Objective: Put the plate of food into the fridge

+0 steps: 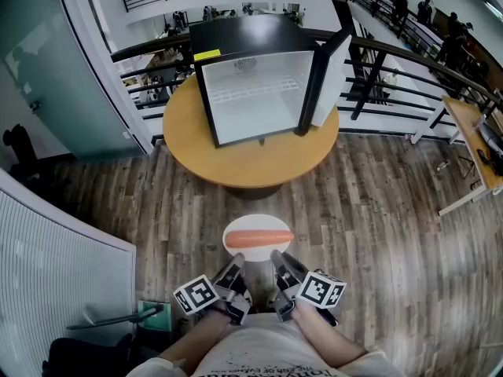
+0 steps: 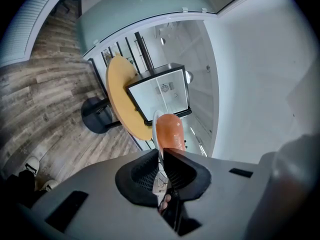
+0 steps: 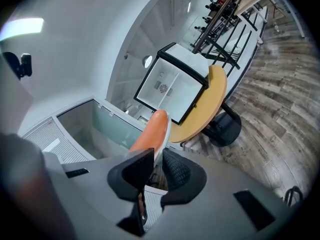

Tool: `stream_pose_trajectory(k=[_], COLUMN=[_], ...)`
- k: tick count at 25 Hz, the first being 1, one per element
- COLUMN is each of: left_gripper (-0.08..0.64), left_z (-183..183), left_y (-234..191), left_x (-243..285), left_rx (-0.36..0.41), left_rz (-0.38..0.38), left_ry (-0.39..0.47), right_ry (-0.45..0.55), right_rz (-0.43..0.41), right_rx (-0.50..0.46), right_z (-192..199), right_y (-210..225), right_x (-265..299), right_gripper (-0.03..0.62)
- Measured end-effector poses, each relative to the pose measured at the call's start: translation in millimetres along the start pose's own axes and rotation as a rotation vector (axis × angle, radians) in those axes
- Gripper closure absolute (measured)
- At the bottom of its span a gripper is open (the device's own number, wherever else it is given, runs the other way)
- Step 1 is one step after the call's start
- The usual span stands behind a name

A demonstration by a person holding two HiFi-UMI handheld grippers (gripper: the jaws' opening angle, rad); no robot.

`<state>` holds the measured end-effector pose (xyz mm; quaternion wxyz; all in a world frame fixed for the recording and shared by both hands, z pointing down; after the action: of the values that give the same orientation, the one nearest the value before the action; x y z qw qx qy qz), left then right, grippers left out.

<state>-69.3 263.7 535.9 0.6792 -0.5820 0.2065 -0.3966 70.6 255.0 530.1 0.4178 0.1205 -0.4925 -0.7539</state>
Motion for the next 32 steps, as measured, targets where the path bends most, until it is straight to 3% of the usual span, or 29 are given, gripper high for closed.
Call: stream_pose_trajectory(k=[22, 32], left_gripper=[0.517, 0.517], left_z=[-54.4, -79.7], left_y=[-15.7, -24.7], left_x=[-8.3, 33.4], left_rx=[0.011, 0.005], left_rz=[0.032, 0.028], left_ry=[-0.054, -0.054], right_ry=[0.051, 0.051], right_rz=[0.028, 0.028], right_rx=[-0.014, -0.007], right_z=[14.4, -13.7], right_y=[-23.8, -4.7], right_x=[45.7, 82.4], right_gripper=[0.525, 0.526])
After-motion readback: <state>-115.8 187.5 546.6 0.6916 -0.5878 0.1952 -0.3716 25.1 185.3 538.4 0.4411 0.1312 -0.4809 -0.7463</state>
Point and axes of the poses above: the fingertips, and each gripper's own axes: x forward along the fingers, y to its right, z out of its underside, the point moved 3 cm from there along -x, backward along the fingers
